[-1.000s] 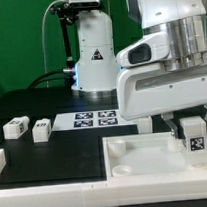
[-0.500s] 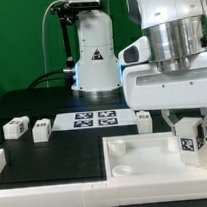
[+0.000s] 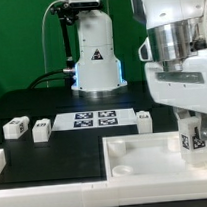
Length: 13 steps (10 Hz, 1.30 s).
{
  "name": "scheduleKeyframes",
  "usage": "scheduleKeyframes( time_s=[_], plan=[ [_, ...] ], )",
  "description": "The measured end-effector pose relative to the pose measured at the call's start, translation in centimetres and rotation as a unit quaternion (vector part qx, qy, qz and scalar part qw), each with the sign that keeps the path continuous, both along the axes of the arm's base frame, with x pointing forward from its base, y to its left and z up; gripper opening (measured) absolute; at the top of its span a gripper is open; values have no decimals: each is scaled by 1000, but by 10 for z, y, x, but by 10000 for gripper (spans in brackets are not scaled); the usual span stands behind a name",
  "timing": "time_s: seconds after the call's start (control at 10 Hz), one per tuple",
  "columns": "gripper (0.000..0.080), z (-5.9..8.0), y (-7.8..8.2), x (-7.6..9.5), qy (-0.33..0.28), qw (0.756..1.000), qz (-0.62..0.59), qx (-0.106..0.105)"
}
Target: Assemble one leg
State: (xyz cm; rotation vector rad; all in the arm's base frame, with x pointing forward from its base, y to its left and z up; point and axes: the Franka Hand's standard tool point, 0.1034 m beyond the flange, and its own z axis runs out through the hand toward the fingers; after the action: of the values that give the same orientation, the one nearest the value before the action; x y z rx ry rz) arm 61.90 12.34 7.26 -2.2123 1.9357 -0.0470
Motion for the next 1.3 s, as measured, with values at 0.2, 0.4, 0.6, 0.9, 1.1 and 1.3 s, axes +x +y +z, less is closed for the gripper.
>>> scheduleKeyframes(
  time_s=[0.2, 0.4, 0.6, 0.9, 1.1, 1.3],
  plan=[
    [291, 0, 0, 0, 5, 999, -44, 13],
    [304, 0, 0, 0, 4, 999, -30, 11],
    [608, 1, 1, 1, -2, 1000, 7, 5],
    [646, 1, 1, 1, -27, 981, 190, -25],
    [646, 1, 1, 2, -43, 944, 324, -50],
    [649, 1, 3, 4, -49, 899, 429, -66]
  ],
)
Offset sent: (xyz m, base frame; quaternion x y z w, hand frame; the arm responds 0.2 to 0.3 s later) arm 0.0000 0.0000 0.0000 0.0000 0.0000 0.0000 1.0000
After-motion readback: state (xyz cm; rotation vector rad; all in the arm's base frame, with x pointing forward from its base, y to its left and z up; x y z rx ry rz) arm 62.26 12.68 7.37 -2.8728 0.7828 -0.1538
